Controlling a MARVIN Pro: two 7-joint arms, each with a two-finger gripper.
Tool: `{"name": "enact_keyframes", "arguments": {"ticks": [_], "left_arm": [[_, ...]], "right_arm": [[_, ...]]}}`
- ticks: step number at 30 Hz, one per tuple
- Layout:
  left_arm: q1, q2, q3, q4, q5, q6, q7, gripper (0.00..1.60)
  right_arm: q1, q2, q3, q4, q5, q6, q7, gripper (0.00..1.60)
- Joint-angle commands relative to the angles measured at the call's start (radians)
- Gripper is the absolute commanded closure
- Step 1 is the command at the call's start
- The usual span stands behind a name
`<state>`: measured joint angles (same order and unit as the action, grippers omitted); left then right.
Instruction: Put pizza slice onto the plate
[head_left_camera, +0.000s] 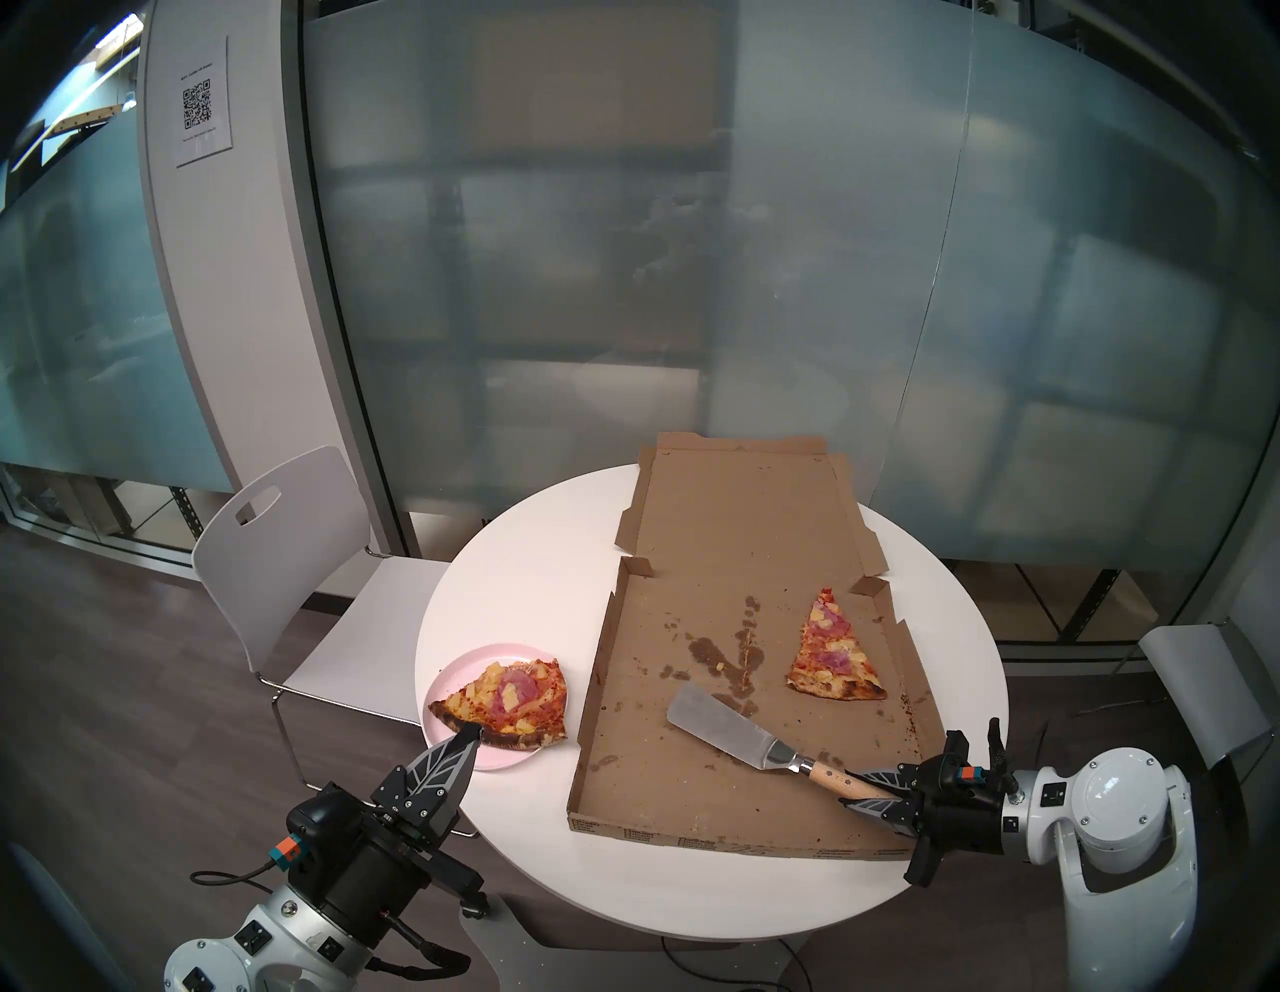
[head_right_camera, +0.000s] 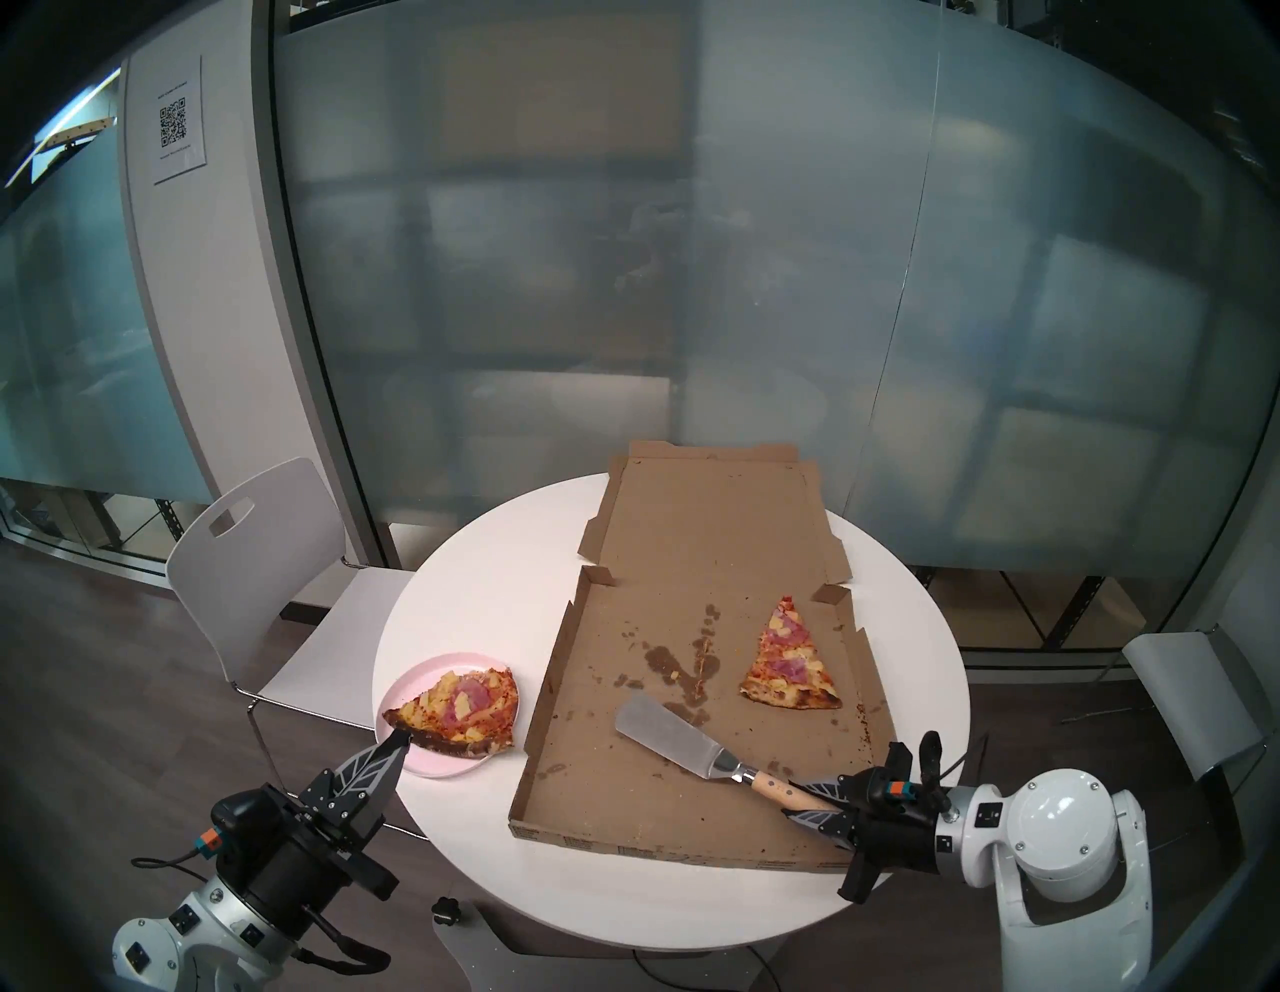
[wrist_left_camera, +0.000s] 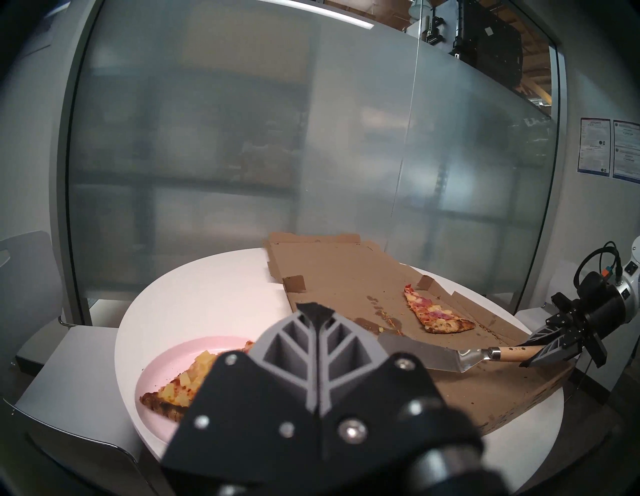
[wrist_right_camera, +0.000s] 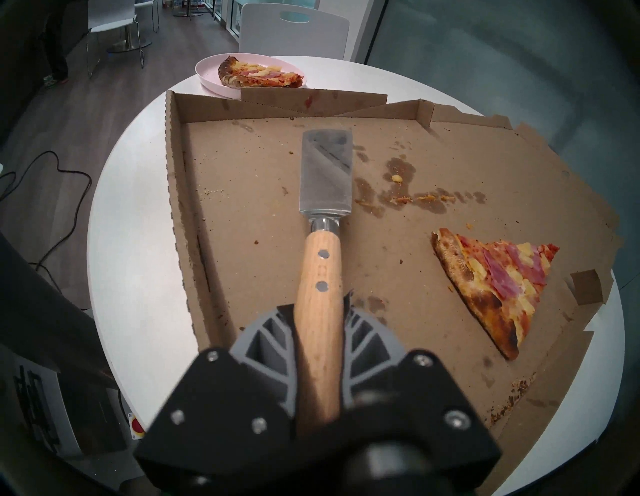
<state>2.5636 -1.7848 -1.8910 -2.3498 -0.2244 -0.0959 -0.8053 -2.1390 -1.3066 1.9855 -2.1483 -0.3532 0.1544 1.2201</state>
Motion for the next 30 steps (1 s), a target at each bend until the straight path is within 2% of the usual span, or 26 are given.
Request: {"name": "enact_keyframes", "arguments": {"ticks": [1,4,5,8,11,13,14,17,20,21,23,24,26,28,30], "left_arm": [[0.003,0.006,-0.010,-0.011,-0.019,0.005,-0.012,1.60],[0.006,0.006,-0.015,-0.011,-0.020,0.008,-0.017,1.60],[0.007,0.006,-0.016,-0.011,-0.020,0.008,-0.019,1.53],[0.007,0.005,-0.018,-0.007,-0.019,0.007,-0.024,1.51],[0.007,0.003,-0.019,-0.005,-0.018,0.007,-0.027,1.29],[0.007,0.002,-0.019,-0.006,-0.018,0.009,-0.029,1.28],[0.008,0.001,-0.019,-0.007,-0.018,0.010,-0.030,1.10],[0.009,-0.001,-0.020,-0.010,-0.017,0.013,-0.031,0.78],[0.011,-0.002,-0.021,-0.012,-0.017,0.015,-0.032,0.55],[0.011,-0.002,-0.022,-0.013,-0.017,0.015,-0.032,0.40],[0.011,-0.002,-0.023,-0.012,-0.016,0.016,-0.033,0.34],[0.011,-0.003,-0.024,-0.012,-0.016,0.017,-0.033,0.33],[0.010,-0.003,-0.025,-0.011,-0.017,0.018,-0.033,0.19],[0.011,-0.003,-0.026,-0.012,-0.018,0.021,-0.034,0.19],[0.011,-0.005,-0.028,-0.012,-0.020,0.022,-0.034,0.19]], "right_arm": [[0.033,0.010,-0.008,0.003,-0.005,0.005,-0.004,1.60],[0.035,0.011,-0.012,0.011,-0.008,0.005,-0.005,1.60],[0.035,0.011,-0.013,0.013,-0.009,0.005,-0.006,1.60],[0.036,0.011,-0.015,0.016,-0.011,0.008,-0.007,1.60],[0.036,0.011,-0.016,0.018,-0.013,0.011,-0.007,1.60],[0.038,0.012,-0.017,0.019,-0.015,0.017,-0.007,1.60],[0.038,0.014,-0.019,0.020,-0.020,0.024,-0.007,1.60],[0.039,0.017,-0.020,0.022,-0.020,0.027,-0.008,1.60],[0.040,0.021,-0.021,0.024,-0.021,0.032,-0.007,1.60],[0.040,0.022,-0.021,0.024,-0.021,0.033,-0.008,1.60],[0.041,0.026,-0.021,0.024,-0.021,0.038,-0.006,1.57],[0.041,0.026,-0.021,0.025,-0.020,0.038,-0.006,1.50],[0.039,0.028,-0.019,0.025,-0.020,0.039,-0.006,1.43],[0.038,0.030,-0.018,0.026,-0.019,0.040,-0.006,1.39],[0.037,0.031,-0.017,0.026,-0.018,0.040,-0.007,1.28]]}}
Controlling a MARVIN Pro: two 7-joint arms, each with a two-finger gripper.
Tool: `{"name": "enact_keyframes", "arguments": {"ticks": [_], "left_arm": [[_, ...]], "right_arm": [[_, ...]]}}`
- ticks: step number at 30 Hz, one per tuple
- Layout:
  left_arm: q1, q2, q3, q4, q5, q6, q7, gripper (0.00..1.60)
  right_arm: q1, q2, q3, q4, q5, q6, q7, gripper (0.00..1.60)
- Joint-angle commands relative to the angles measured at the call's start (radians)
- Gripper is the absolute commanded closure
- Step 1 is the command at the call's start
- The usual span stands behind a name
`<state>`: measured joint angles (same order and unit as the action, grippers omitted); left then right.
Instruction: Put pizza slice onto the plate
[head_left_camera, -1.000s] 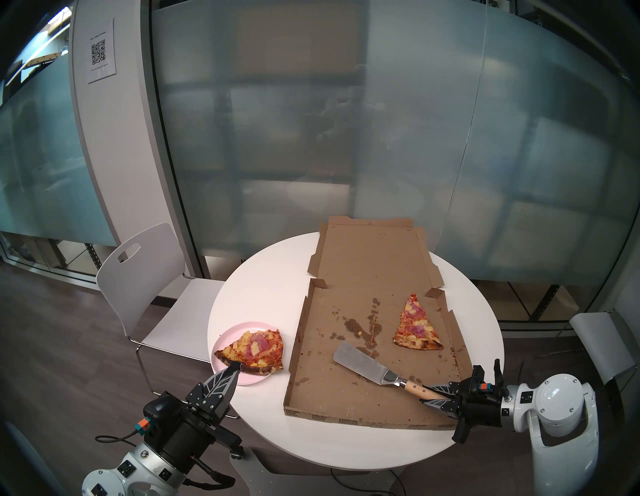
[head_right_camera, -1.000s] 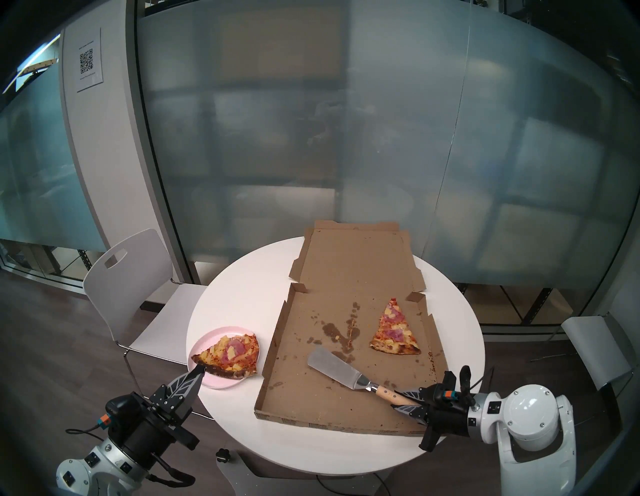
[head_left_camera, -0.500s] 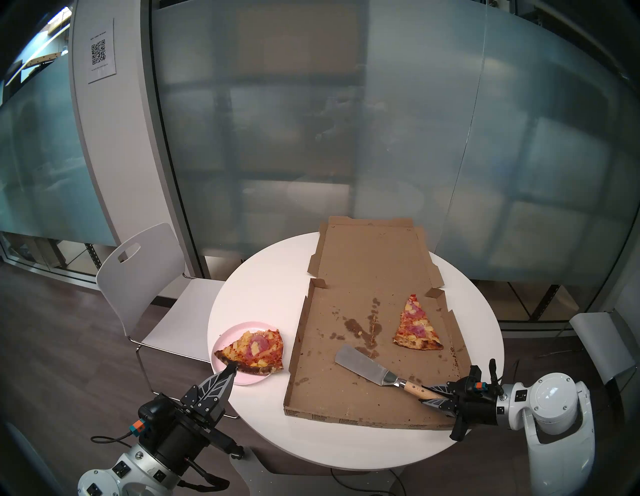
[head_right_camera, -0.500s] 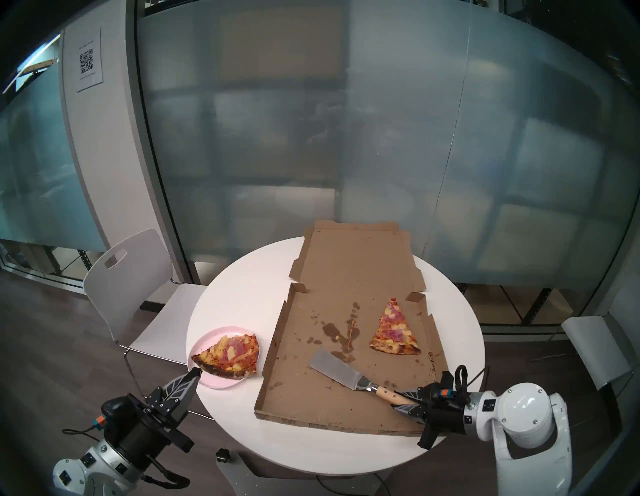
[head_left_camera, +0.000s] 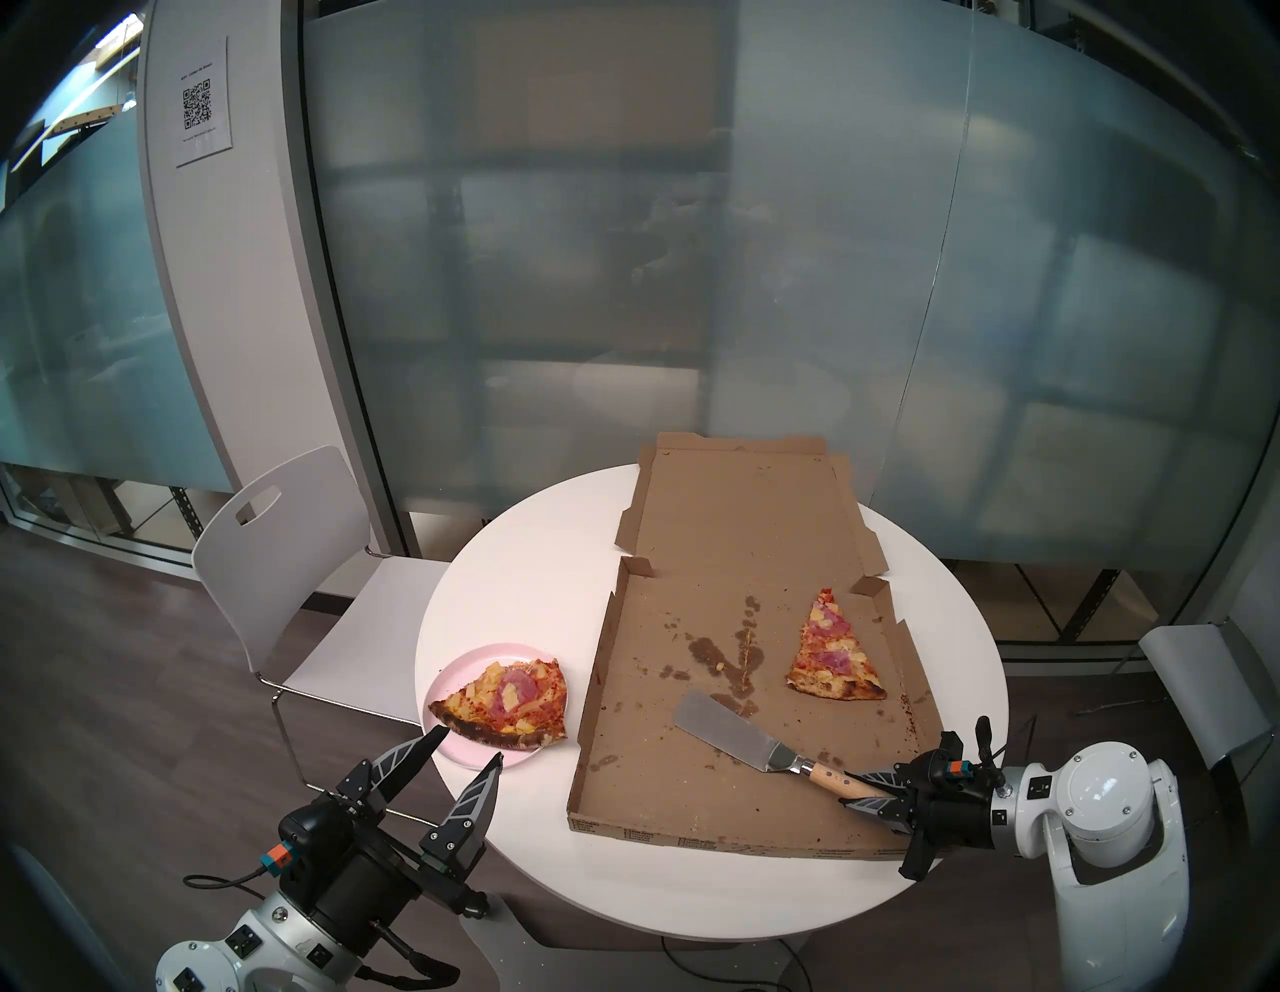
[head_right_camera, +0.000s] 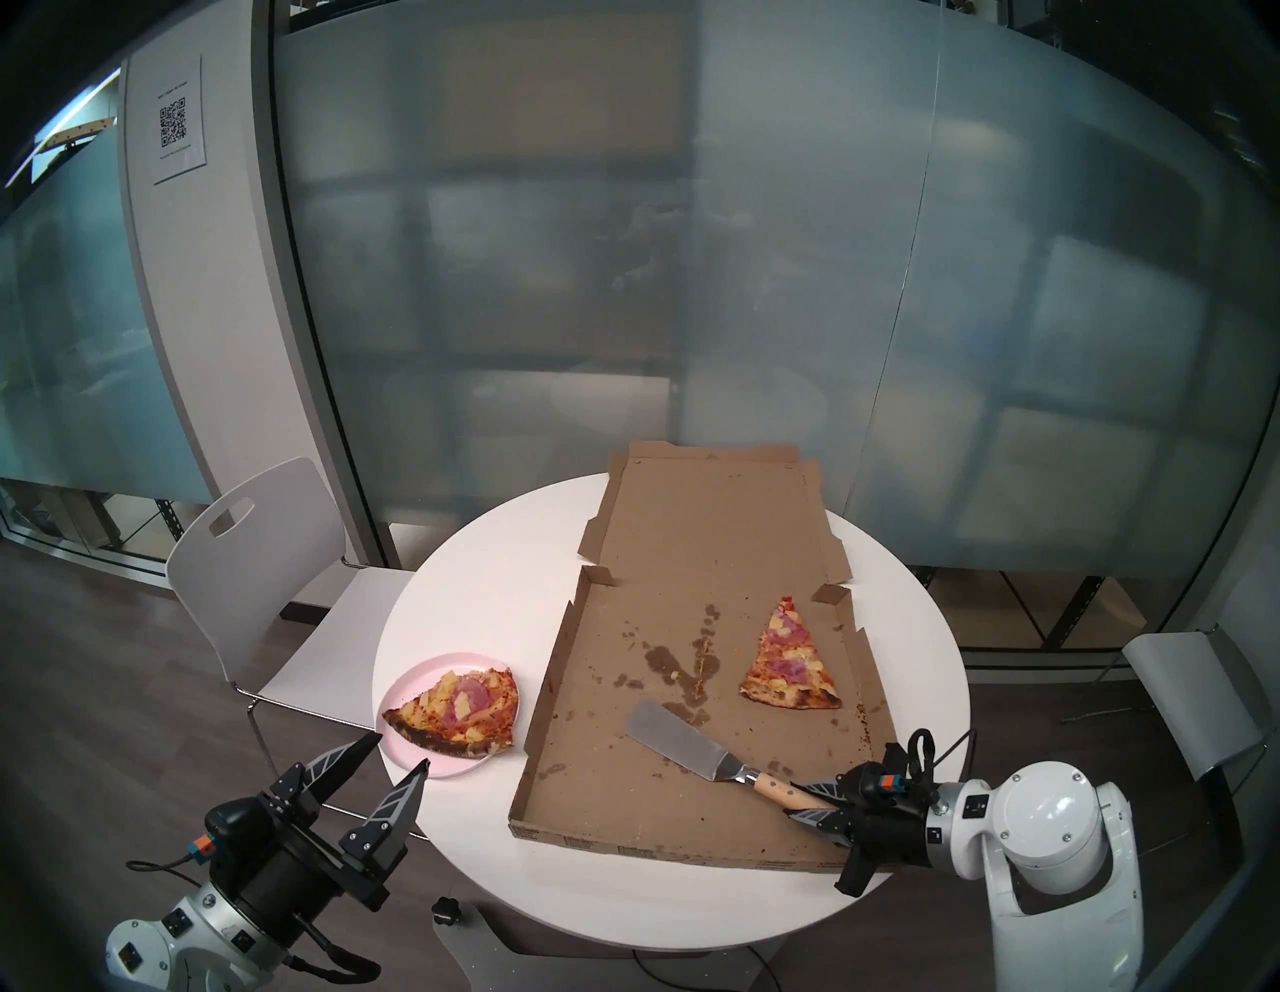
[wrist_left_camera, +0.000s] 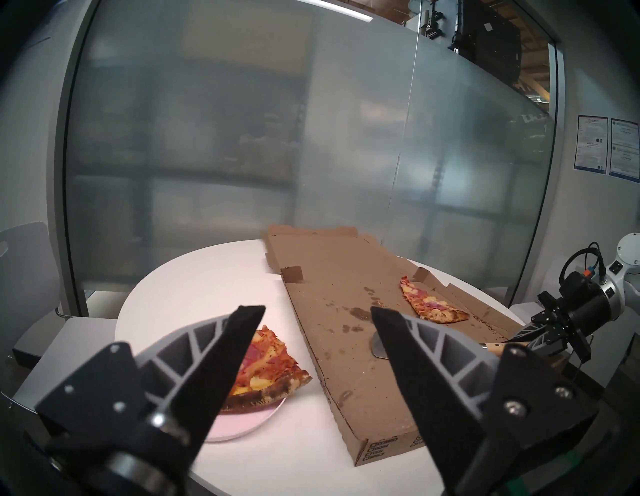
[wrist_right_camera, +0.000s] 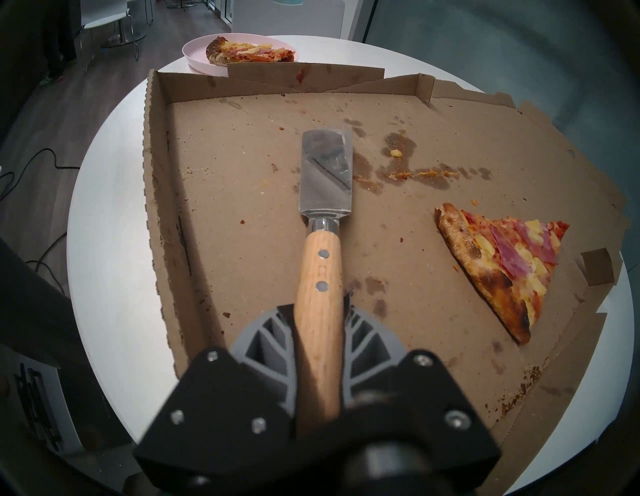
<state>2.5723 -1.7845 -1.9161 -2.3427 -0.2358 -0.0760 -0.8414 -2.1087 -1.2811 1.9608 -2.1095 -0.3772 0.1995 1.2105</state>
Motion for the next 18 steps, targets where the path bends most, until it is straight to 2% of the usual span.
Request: {"name": "enact_keyframes", "arguments": {"ticks": [1,3,5,7,15,18], "left_arm": [[0.002,-0.005,-0.003,-0.019,-0.009,0.003,0.002,0.13],[0.002,-0.006,-0.005,-0.019,-0.010,0.004,0.001,0.06],[0.000,-0.008,-0.006,-0.018,-0.012,0.007,0.000,0.00],[-0.001,-0.009,-0.007,-0.018,-0.014,0.009,0.000,0.00],[-0.013,-0.009,-0.013,-0.020,-0.019,0.019,0.000,0.00],[-0.015,-0.010,-0.018,-0.029,-0.026,0.029,-0.003,0.00]], "right_arm": [[0.006,0.006,0.008,-0.013,0.007,-0.006,0.003,1.20],[0.005,0.006,0.009,-0.013,0.009,-0.007,0.003,1.10],[0.004,0.005,0.010,-0.013,0.010,-0.007,0.003,1.08],[0.003,0.005,0.011,-0.013,0.011,-0.008,0.003,0.95],[0.003,0.003,0.015,-0.017,0.016,-0.007,0.006,0.88],[0.003,0.005,0.016,-0.018,0.018,-0.003,0.011,0.78]]}}
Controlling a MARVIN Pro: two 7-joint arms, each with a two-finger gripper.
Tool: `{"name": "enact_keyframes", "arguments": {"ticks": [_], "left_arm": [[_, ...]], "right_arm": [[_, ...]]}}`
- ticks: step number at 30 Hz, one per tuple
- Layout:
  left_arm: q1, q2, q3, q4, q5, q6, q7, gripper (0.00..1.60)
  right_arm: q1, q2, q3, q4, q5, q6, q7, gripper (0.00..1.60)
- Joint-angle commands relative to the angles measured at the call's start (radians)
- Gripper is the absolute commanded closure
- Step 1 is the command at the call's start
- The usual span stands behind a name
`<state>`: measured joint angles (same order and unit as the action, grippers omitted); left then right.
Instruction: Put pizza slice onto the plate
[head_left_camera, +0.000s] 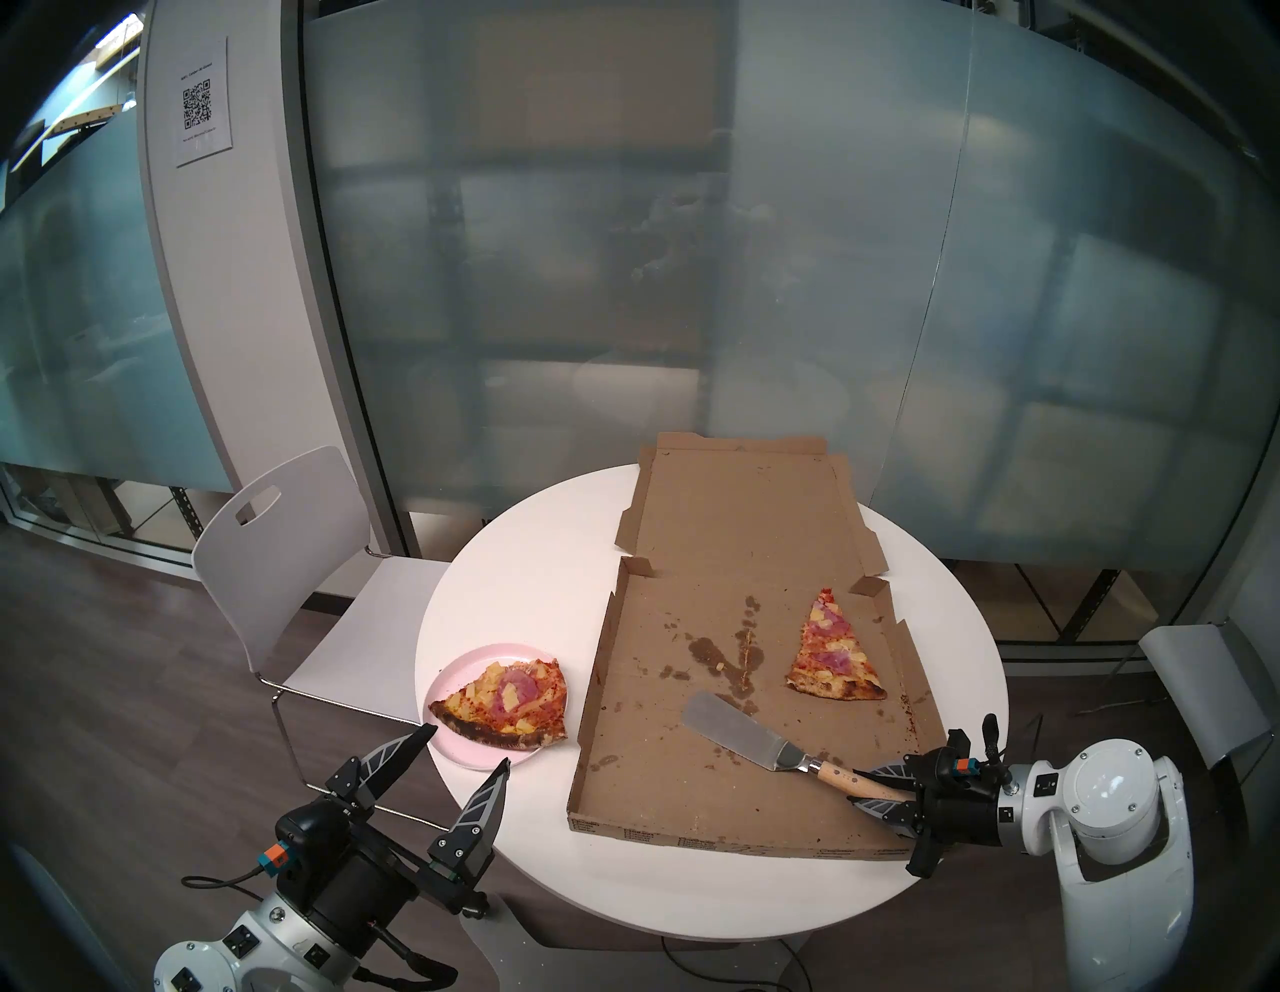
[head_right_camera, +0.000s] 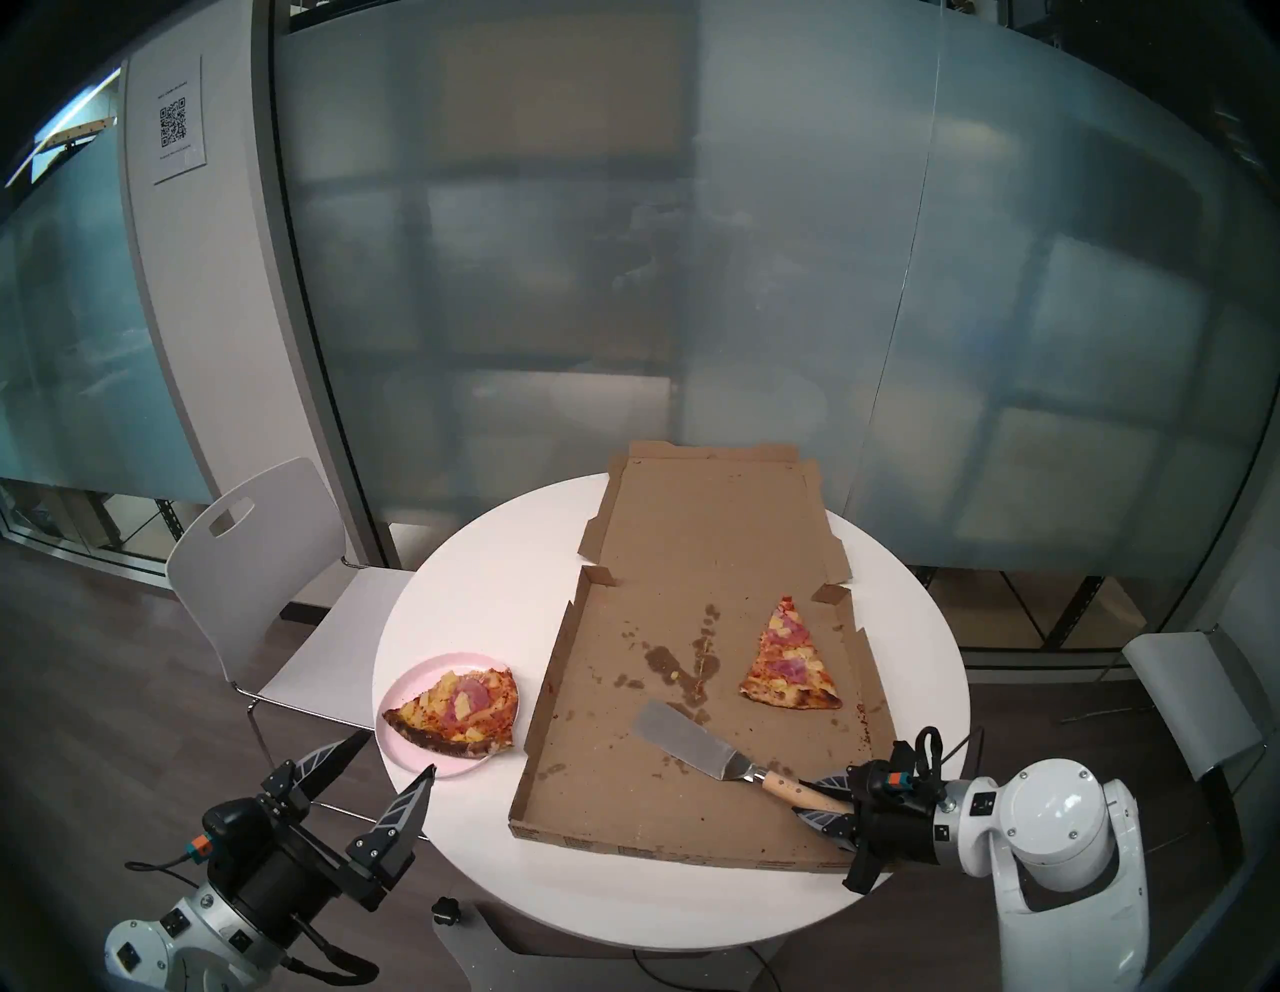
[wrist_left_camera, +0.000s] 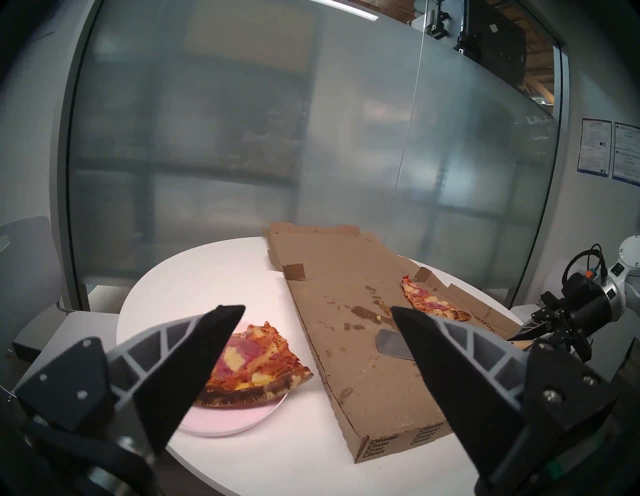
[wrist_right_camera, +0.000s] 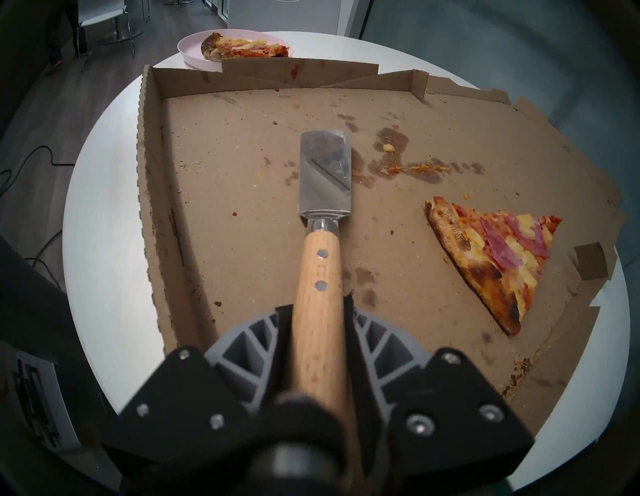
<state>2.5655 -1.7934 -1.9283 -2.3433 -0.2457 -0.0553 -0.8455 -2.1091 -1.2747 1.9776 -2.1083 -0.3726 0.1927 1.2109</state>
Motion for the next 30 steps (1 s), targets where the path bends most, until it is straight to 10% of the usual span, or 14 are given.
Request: {"name": "enact_keyframes", "arguments": {"ticks": [1,7,15,30], "left_arm": [[-0.010,-0.001,-0.007,-0.029,-0.016,0.010,0.001,0.00],[-0.018,-0.003,-0.012,-0.030,-0.017,0.018,-0.002,0.00],[-0.024,-0.010,-0.019,-0.031,-0.019,0.025,-0.007,0.00],[-0.018,-0.035,-0.034,-0.062,-0.058,0.027,-0.023,0.00]], "right_arm": [[0.004,-0.002,-0.001,-0.019,0.014,0.004,0.011,0.70],[0.005,-0.004,0.000,-0.020,0.017,0.006,0.019,0.67],[0.005,-0.014,0.001,-0.024,0.013,0.005,0.019,0.06],[-0.019,-0.116,0.111,-0.136,0.124,-0.048,-0.034,0.00]]}}
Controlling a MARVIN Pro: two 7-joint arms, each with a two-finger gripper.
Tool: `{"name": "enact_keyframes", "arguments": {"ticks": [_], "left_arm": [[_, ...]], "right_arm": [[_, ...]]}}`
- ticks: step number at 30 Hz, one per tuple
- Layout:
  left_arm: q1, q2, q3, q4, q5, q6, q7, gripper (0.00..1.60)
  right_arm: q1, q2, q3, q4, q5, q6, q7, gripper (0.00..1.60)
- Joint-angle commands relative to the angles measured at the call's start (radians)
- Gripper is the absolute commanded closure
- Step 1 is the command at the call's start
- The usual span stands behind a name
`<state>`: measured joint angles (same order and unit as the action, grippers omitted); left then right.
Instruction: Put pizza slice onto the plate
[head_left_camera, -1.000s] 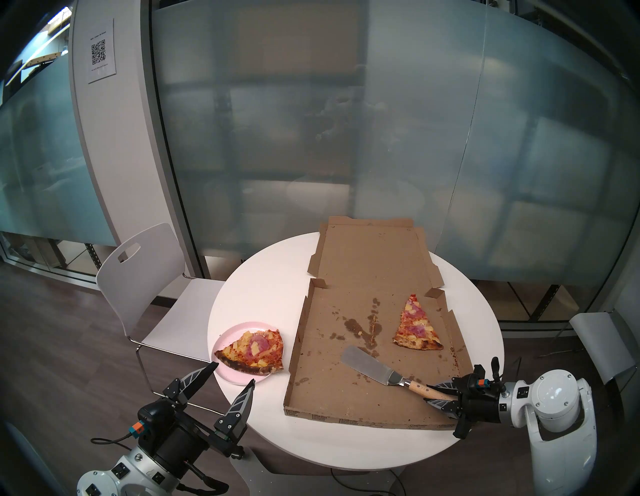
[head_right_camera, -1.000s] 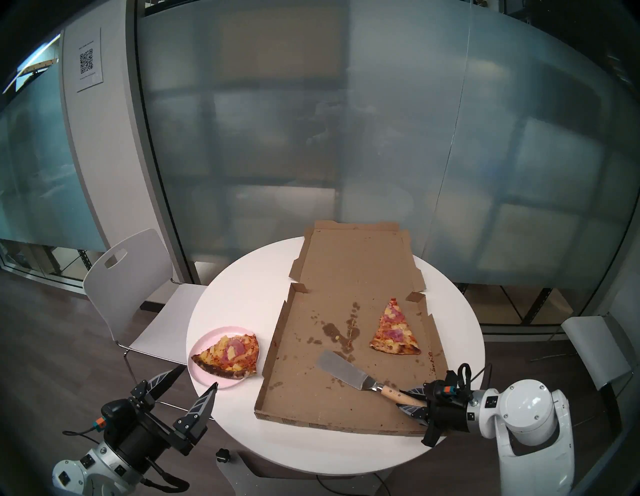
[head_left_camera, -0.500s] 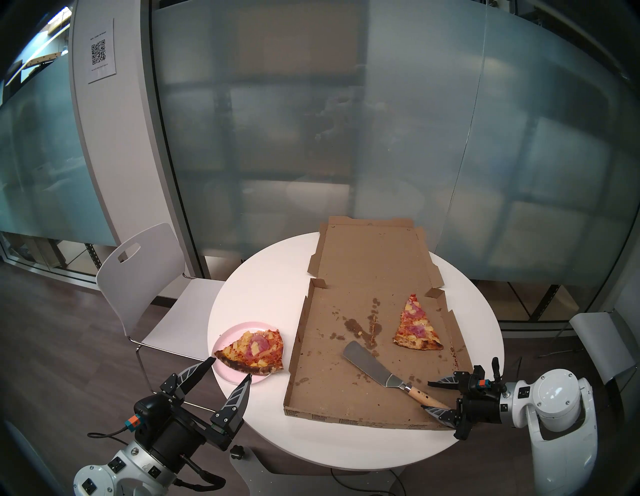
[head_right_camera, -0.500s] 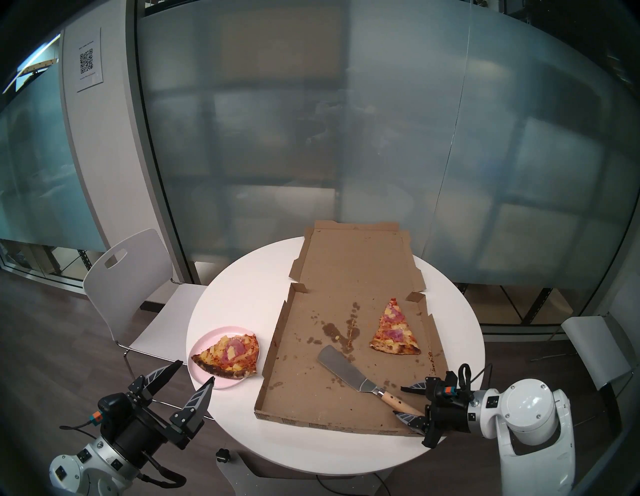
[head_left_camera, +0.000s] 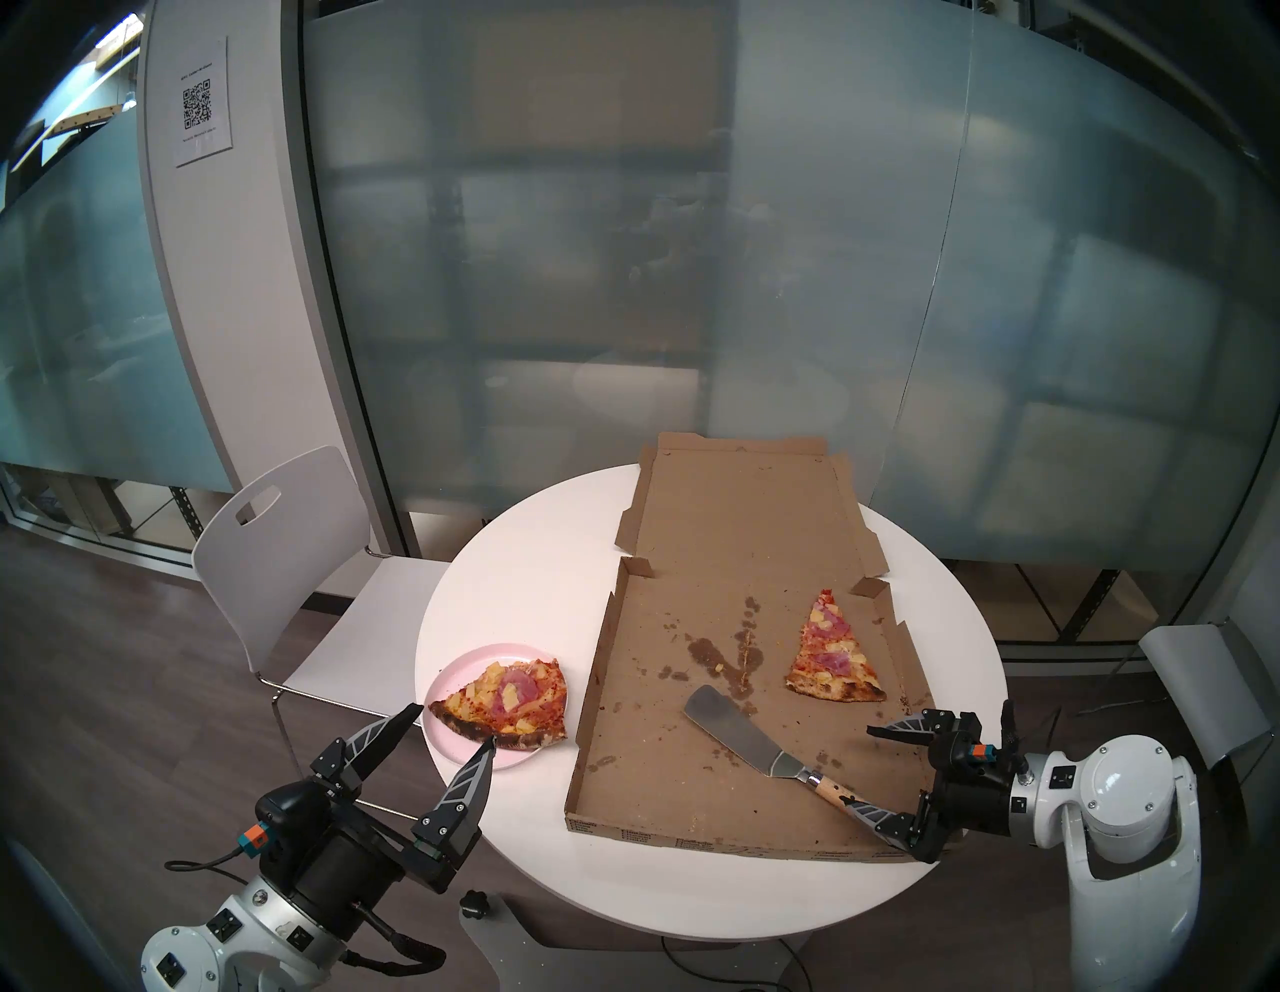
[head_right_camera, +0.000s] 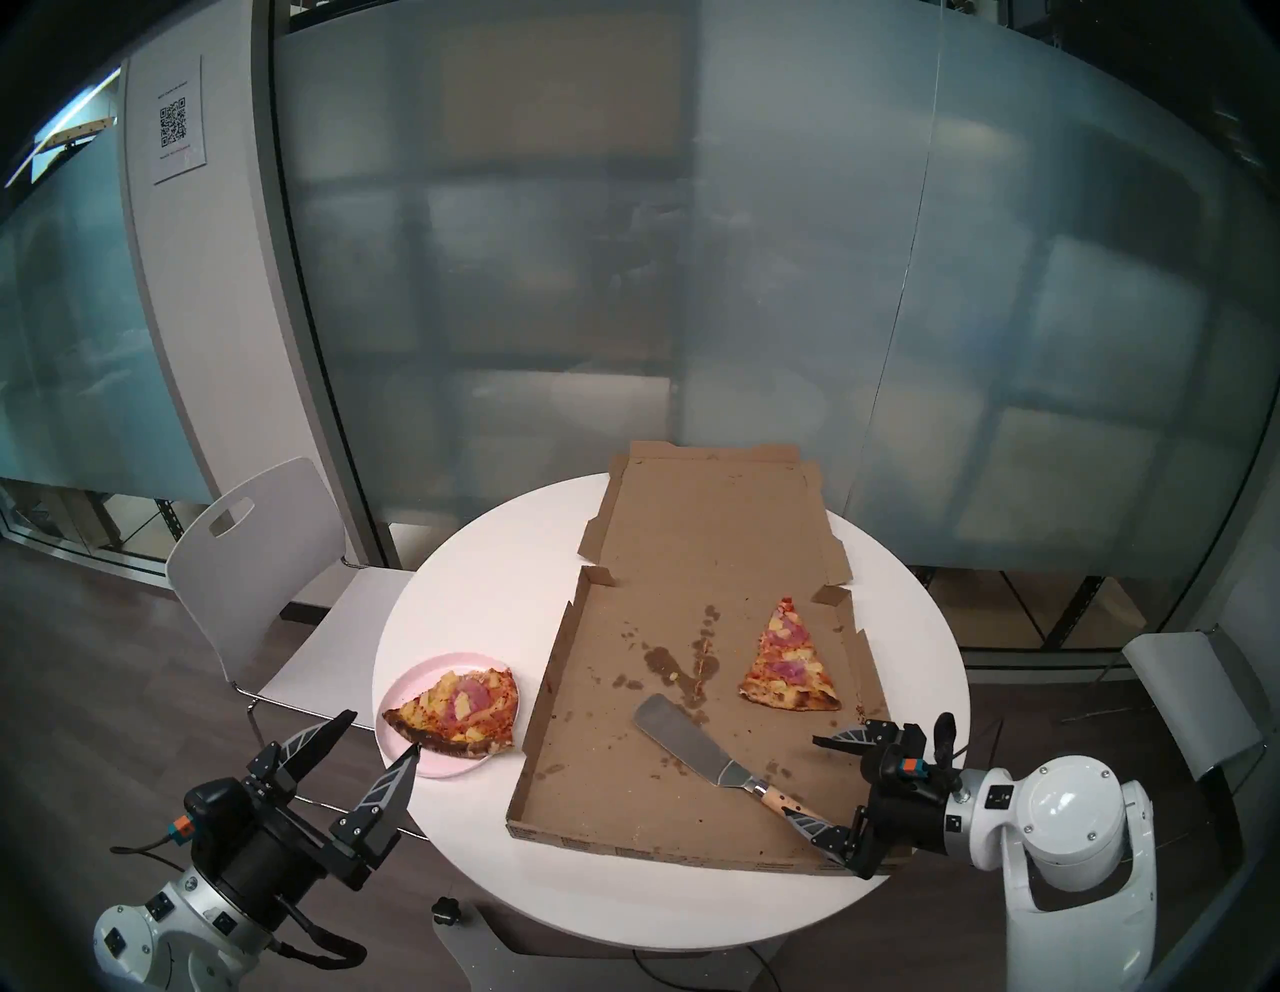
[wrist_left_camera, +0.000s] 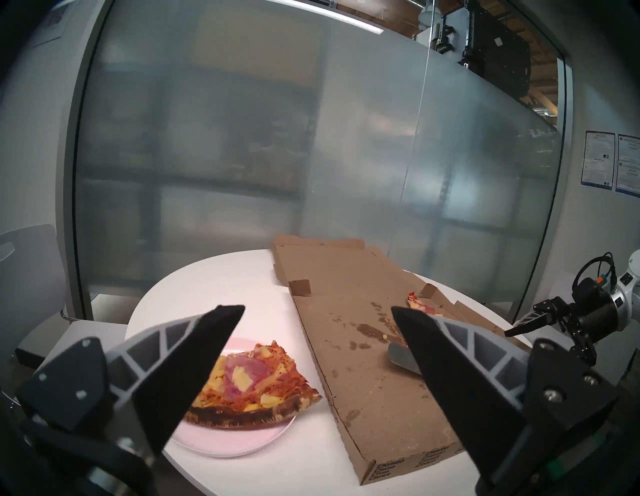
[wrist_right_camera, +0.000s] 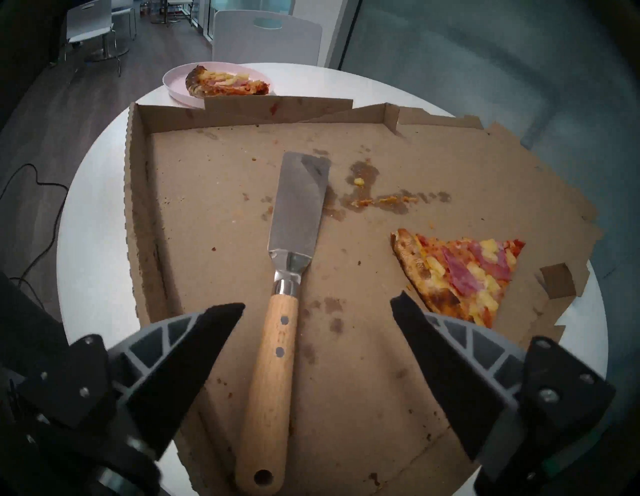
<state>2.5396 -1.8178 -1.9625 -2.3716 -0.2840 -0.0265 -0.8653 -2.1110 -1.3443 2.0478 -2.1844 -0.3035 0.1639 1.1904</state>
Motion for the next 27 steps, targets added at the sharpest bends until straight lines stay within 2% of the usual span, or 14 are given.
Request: {"name": "enact_keyframes", "arguments": {"ticks": [1,7,27], "left_arm": [[0.008,-0.011,0.000,-0.035,-0.019,-0.001,-0.004,0.00],[0.006,-0.013,0.000,-0.037,-0.015,0.002,-0.005,0.00],[0.007,-0.023,-0.010,-0.036,-0.013,0.001,-0.014,0.00]], "right_arm": [[-0.021,-0.050,0.049,-0.063,0.061,-0.022,-0.014,0.00],[-0.030,-0.058,0.069,-0.067,0.079,-0.031,-0.010,0.00],[-0.032,-0.073,0.077,-0.072,0.095,-0.043,-0.008,0.00]]}}
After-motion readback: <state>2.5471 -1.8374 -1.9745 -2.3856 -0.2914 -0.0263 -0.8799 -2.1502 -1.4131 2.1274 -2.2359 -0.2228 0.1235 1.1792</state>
